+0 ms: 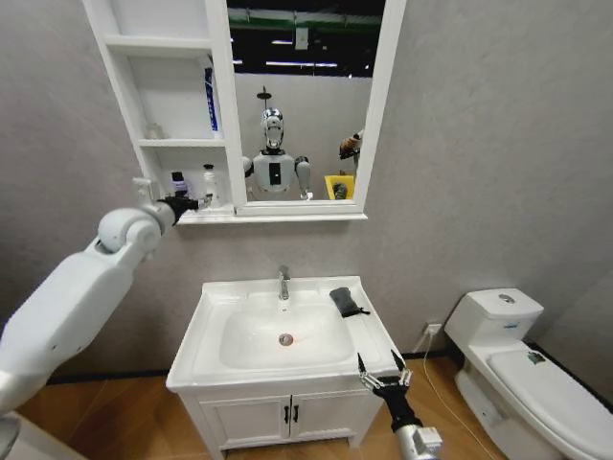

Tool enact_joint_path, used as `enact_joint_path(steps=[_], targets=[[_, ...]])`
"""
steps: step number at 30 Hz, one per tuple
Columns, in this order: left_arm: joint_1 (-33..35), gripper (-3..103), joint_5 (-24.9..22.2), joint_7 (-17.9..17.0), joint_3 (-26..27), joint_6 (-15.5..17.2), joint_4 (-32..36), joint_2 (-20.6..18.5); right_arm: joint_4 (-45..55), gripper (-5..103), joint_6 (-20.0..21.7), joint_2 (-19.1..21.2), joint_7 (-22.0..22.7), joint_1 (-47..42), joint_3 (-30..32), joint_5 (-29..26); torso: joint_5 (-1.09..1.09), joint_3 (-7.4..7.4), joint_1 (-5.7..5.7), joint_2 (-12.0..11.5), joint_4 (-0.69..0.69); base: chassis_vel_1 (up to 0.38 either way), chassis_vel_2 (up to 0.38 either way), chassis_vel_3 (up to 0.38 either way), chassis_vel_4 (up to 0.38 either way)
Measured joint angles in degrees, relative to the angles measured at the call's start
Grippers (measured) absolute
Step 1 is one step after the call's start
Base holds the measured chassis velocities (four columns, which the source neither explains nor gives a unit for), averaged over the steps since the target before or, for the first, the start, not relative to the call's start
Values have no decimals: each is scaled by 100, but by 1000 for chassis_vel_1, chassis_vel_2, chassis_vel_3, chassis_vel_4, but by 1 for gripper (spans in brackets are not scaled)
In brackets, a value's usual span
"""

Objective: Move facial cleanser and shampoo from washbasin to cabinet, then wipe washbasin with towel.

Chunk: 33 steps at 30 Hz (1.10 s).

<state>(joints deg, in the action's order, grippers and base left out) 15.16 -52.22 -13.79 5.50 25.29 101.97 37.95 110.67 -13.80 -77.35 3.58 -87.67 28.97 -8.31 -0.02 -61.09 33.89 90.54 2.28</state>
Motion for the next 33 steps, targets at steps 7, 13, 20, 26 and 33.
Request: enact_joint_path(steps=[7,13,20,26,33], targets=[[3356,100,1248,235,2162,-778,1012,70,465,100,321,175,125,-127,105,-239,1,0,0,0,-2,0,0,0,0],[5785,100,1607,340,3751,-929,1826,1071,713,100,481,278,151,-184,179,-435,3,1,-1,0,-3,0,0,0,0],[7600,100,2651,751,4533,-1045,3065,3117,721,100,428,258,97,-390,107,-347,4,1,-2,1,0,0,0,0,0],[7961,100,3019,1140,4632,-1220,3346,3804,767,100,347,249,33,-452,120,-389,3,0,0,1,-1,0,0,0,0],[7935,100,3029,1168,4624,-1231,3341,3823,660,100,530,165,35,-166,83,-427,2,0,0,0,2,0,0,0,0]])
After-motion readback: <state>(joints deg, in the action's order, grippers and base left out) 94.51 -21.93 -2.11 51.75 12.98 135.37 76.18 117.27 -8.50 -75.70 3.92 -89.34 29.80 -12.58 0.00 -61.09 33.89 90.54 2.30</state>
